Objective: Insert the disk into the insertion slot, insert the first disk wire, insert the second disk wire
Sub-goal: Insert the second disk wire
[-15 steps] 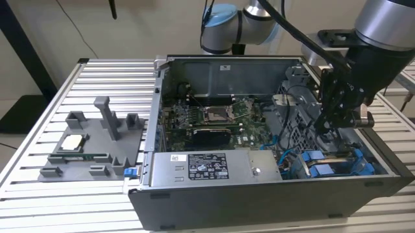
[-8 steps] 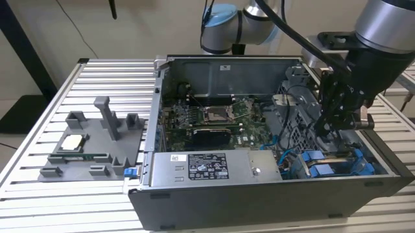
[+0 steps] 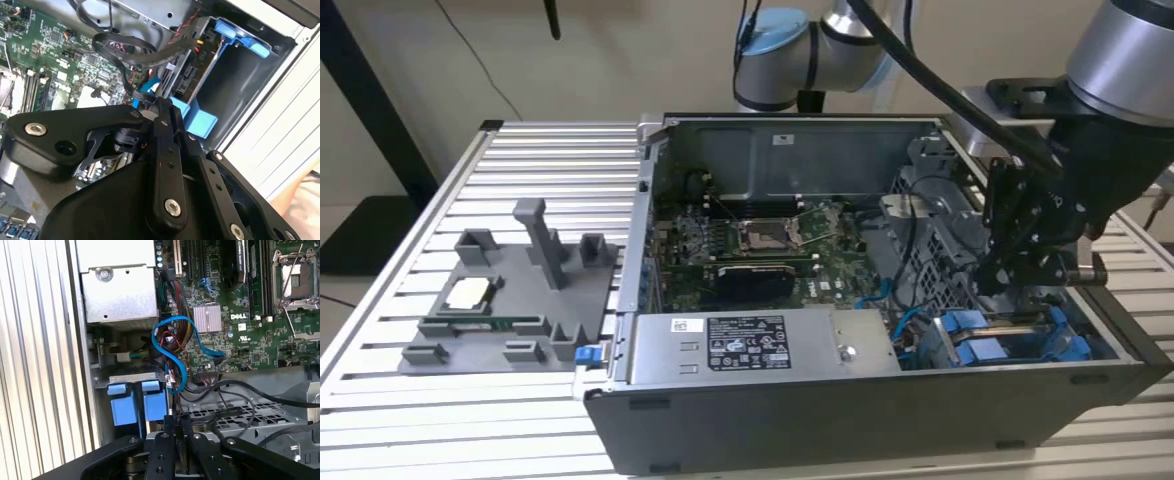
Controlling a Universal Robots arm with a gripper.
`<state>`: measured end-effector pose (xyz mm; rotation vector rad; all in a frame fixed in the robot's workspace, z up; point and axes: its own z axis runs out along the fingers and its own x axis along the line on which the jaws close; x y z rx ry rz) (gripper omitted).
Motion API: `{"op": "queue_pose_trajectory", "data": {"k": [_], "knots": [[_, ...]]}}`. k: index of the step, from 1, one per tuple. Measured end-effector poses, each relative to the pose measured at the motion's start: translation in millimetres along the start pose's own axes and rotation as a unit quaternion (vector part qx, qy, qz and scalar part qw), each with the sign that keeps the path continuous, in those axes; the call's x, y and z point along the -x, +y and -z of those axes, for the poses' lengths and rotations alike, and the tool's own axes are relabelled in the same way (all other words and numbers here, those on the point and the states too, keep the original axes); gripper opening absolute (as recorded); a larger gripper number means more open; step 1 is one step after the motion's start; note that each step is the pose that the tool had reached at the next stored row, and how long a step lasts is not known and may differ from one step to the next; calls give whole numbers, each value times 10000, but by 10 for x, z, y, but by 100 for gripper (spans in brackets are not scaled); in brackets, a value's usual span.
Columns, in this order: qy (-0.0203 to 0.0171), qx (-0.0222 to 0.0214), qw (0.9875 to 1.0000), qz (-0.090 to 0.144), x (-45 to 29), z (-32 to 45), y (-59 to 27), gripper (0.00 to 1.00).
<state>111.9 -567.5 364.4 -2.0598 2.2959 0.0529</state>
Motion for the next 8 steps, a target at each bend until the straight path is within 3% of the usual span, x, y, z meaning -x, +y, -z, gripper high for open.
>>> {"op": "queue_pose_trajectory", "data": {"k": [8], "knots": [[0, 1, 10000, 14, -167, -4, -18, 16]]}}
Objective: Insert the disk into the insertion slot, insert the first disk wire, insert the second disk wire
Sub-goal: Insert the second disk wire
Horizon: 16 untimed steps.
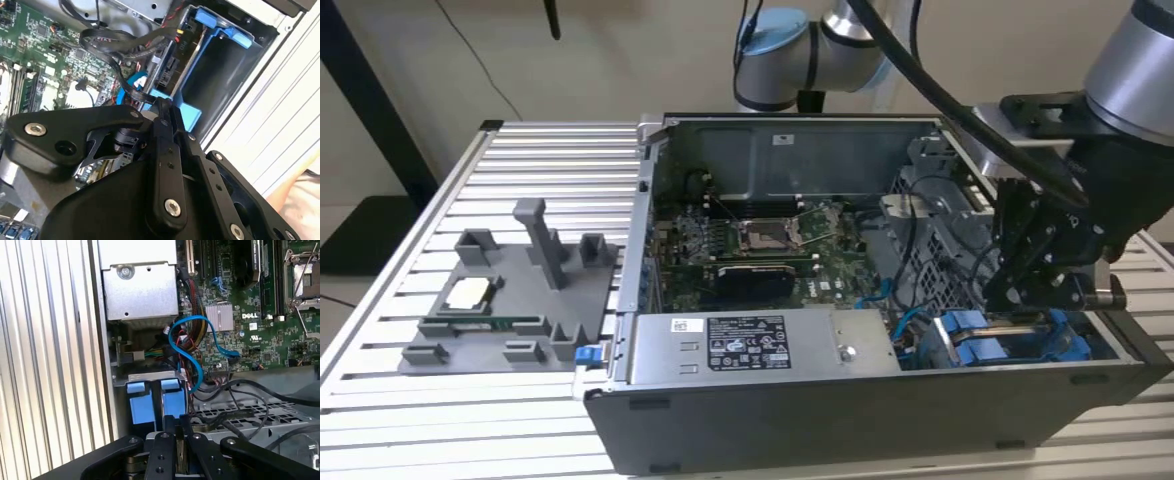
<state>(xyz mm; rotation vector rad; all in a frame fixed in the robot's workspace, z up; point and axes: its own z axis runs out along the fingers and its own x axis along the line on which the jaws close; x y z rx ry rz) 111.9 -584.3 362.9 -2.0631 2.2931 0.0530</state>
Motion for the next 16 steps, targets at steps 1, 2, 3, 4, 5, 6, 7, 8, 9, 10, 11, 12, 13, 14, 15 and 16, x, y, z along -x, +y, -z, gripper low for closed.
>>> {"op": "queue_pose_trajectory", "data": {"k": [1, 2, 3, 4, 5, 6, 7, 8, 9, 10, 11, 12, 13, 14, 15, 16], "knots": [[0, 0, 10000, 0, -13, 0, -1, 16], [0, 0, 10000, 0, -23, -2, -2, 16], [-1, -3, 10000, 0, -29, -5, -3, 16], [-2, -11, 10000, 1, -34, -7, -4, 16], [-3, -24, 10000, 2, -38, -10, -4, 16], [-5, -39, 10000, 3, -39, -13, -4, 16], [-6, -50, 10000, 5, -40, -14, -4, 16], [-8, -69, 10000, 10, -40, -17, -3, 16], [-14, -120, 9999, 18, -40, -21, -3, 16], [-19, -170, 9999, 27, -39, -23, -3, 16], [-26, -230, 9997, 38, -37, -25, -3, 16], [-33, -287, 9996, 47, -33, -28, -3, 16], [-39, -338, 9994, 55, -29, -31, -2, 16], [-45, -383, 9992, 64, -23, -35, -1, 16], [-49, -416, 9991, 71, -9, -41, 1, 16], [-52, -443, 9990, 79, 12, -48, 3, 16]]}}
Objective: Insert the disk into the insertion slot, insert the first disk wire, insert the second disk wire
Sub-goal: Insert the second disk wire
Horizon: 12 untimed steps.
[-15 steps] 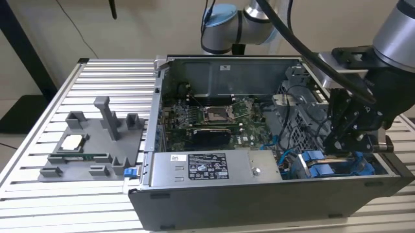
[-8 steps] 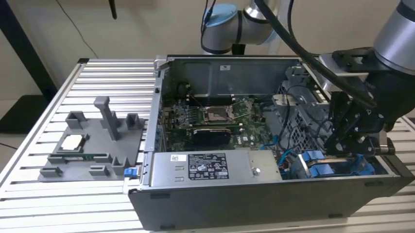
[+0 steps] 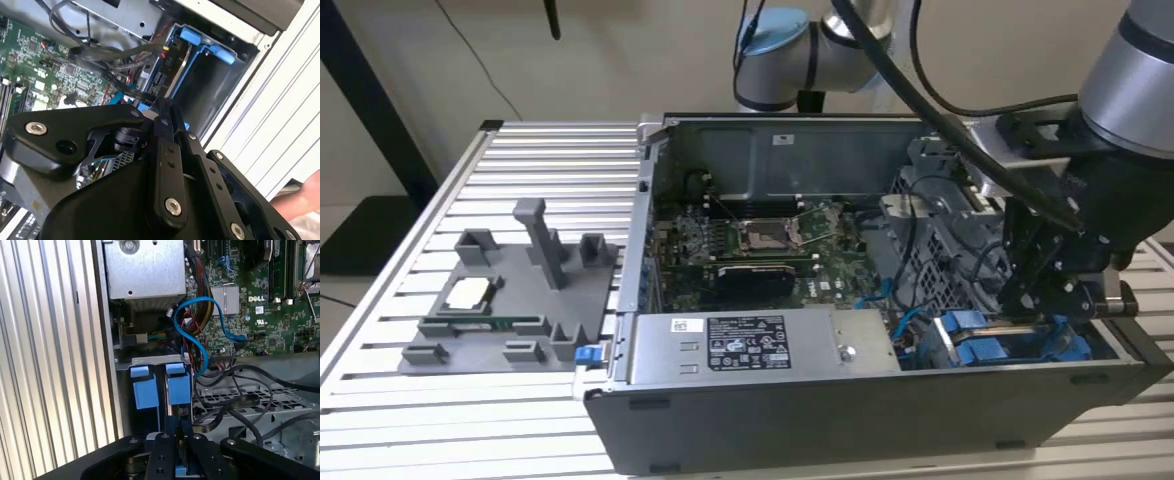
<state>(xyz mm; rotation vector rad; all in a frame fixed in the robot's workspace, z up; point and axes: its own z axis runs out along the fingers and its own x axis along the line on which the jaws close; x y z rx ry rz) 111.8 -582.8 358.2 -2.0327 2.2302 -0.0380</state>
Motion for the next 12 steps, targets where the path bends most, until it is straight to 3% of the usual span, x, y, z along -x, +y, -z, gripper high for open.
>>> {"op": "queue_pose_trajectory", "data": {"k": [4, 8, 12], "knots": [[-14, -99, 9999, 34, 87, -35, 12, 16], [-29, -223, 9997, 72, 92, -66, 16, 16], [-19, -230, 9997, 75, 92, -75, 17, 16]]}}
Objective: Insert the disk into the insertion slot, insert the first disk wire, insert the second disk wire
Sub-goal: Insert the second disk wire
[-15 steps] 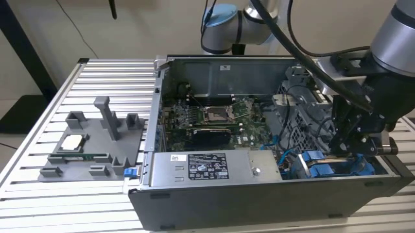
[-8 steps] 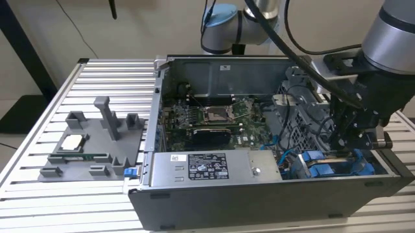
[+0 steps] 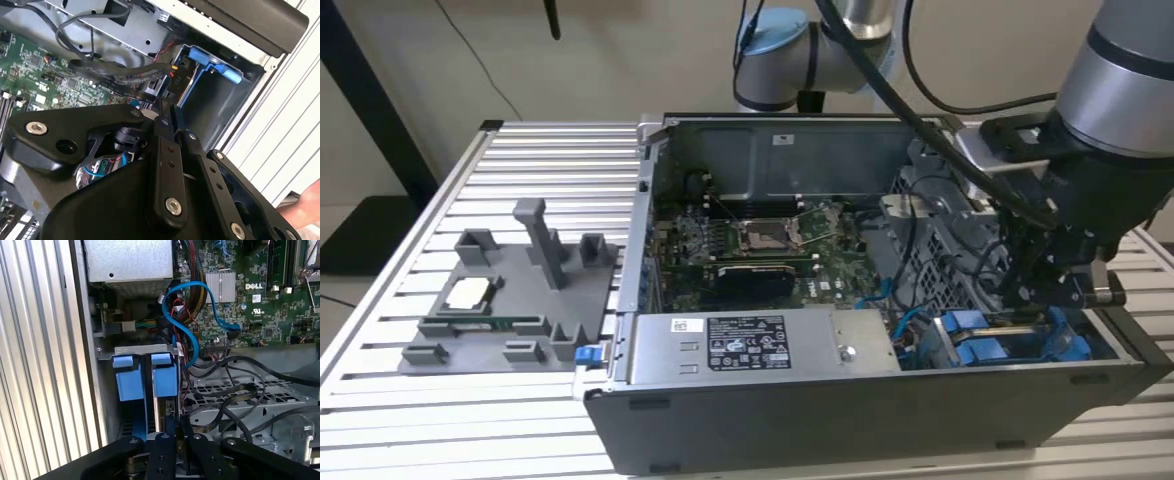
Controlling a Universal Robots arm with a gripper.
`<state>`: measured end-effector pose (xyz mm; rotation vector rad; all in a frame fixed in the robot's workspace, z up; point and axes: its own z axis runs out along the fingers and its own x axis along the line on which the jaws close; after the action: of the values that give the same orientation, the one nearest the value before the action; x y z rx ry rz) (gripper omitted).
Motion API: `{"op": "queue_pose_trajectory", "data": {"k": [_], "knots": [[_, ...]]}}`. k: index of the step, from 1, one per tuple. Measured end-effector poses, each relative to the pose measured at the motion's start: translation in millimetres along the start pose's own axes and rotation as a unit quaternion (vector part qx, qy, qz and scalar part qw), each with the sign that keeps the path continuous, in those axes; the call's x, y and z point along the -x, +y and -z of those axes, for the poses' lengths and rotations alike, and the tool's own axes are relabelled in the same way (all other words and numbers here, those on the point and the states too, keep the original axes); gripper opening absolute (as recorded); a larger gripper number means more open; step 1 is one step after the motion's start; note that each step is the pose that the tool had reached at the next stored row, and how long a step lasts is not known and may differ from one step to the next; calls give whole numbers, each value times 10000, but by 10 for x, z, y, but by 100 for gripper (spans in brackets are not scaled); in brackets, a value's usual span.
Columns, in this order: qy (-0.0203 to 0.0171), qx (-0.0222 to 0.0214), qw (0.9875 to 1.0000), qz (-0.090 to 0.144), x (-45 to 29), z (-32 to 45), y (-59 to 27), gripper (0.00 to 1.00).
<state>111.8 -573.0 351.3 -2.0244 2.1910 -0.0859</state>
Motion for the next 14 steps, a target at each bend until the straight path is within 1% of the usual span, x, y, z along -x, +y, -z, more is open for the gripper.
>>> {"op": "queue_pose_trajectory", "data": {"k": [4, 6, 9, 14], "knots": [[0, -11, 10000, 0, -5, -63, 10, 16], [-5, -12, 10000, 0, -5, -67, 11, 16], [-35, -10, 10000, -3, -5, -70, 9, 16], [-54, -5, 10000, 51, -5, -85, -9, 16]]}}
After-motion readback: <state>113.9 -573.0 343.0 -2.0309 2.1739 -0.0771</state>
